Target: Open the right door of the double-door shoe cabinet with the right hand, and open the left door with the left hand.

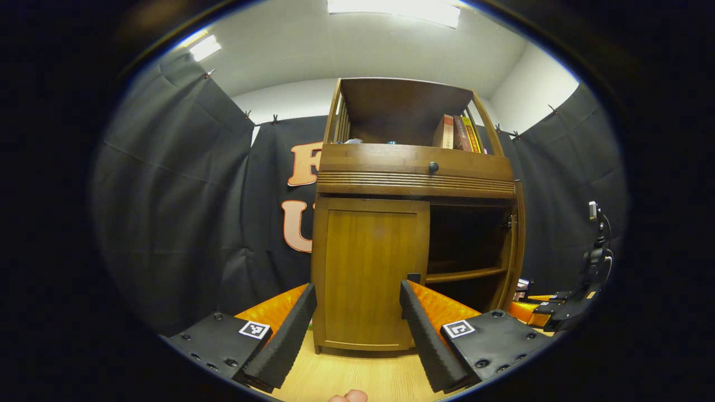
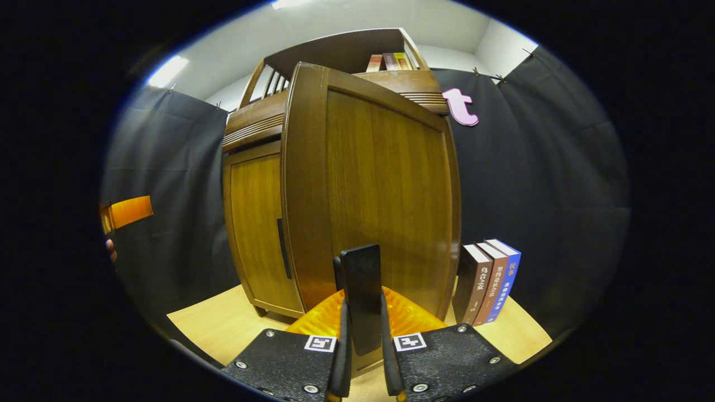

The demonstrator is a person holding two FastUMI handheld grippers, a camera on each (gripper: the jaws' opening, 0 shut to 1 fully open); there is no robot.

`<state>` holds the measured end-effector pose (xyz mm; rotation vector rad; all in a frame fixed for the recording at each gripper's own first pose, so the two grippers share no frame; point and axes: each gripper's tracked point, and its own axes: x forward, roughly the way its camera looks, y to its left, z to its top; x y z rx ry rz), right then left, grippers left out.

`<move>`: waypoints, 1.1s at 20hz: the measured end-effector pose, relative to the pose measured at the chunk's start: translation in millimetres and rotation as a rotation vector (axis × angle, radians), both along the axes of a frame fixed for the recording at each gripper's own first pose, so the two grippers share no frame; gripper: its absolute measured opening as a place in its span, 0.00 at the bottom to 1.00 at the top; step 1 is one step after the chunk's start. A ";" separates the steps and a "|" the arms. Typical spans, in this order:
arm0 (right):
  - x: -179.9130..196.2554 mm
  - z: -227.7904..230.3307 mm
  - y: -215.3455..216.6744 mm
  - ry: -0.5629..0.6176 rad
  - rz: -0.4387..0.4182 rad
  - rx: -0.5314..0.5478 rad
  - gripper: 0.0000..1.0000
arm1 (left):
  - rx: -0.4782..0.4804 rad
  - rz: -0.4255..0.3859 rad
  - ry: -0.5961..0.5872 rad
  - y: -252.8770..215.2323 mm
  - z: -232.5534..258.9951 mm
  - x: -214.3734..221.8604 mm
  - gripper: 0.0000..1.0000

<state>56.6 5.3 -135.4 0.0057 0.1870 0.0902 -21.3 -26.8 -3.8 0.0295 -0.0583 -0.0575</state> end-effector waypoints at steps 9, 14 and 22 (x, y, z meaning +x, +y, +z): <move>-37.4 8.6 -61.1 -0.001 -0.116 -0.033 0.15 | -0.020 -0.060 0.012 -39.6 -10.2 6.2 0.96; -45.8 11.6 -102.2 -0.001 -0.174 -0.071 0.07 | -0.033 -0.089 0.019 -59.2 -15.1 10.7 0.97; -48.9 14.8 -148.8 -0.027 -0.144 -0.077 0.00 | -0.034 -0.122 0.026 -82.7 -22.9 16.0 0.97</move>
